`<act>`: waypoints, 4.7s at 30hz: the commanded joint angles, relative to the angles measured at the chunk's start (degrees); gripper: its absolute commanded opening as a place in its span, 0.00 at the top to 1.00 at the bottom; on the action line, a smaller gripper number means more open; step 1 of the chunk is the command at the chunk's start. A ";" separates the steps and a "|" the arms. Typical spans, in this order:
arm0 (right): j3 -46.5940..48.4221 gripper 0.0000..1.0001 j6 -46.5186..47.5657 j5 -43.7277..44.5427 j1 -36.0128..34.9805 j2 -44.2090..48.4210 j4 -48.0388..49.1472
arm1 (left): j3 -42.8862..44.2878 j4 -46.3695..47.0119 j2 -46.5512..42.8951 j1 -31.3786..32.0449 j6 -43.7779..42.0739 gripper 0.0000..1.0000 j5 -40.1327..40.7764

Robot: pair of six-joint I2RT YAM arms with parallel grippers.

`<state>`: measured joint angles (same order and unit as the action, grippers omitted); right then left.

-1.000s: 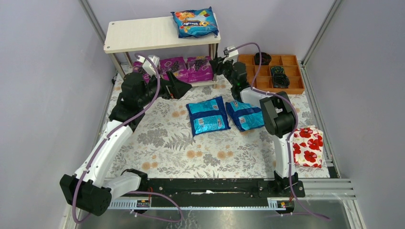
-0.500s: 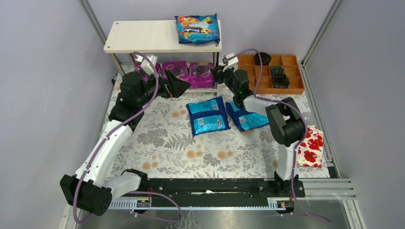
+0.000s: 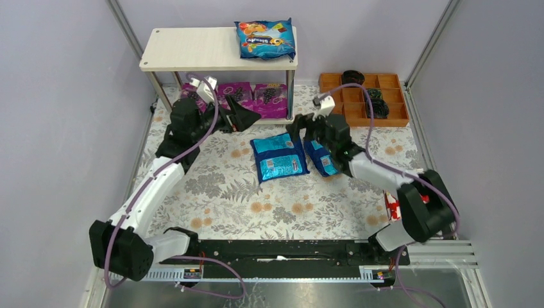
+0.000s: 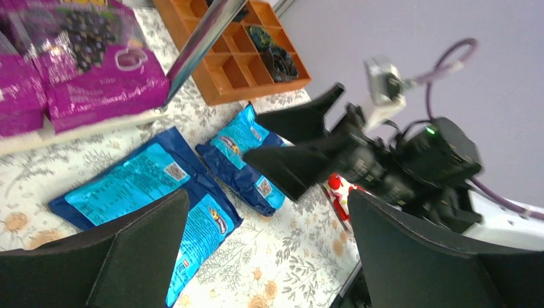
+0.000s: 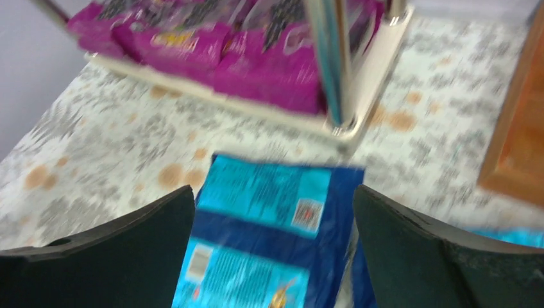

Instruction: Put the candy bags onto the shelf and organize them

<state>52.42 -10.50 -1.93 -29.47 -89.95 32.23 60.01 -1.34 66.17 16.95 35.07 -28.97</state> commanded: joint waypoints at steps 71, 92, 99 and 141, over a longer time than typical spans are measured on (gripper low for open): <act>-1.93 0.17 -33.92 -9.60 -1.26 -17.94 -6.82 | -30.98 80.50 47.78 3.42 45.40 0.19 -4.35; -10.32 0.17 -34.58 -13.01 0.29 -13.56 4.94 | -39.54 78.69 35.42 4.60 43.51 0.28 2.86; -12.38 0.17 -34.39 -13.00 0.20 -12.26 7.86 | -41.90 73.73 33.78 4.93 45.51 0.29 4.39; 11.89 0.19 0.81 35.82 -37.47 -14.93 -42.21 | -41.04 20.86 0.88 -7.48 28.19 0.29 3.85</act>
<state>61.36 -6.94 29.95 -65.82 -102.63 -4.43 18.15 33.04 72.10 14.31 69.04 -27.68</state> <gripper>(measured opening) 0.832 0.674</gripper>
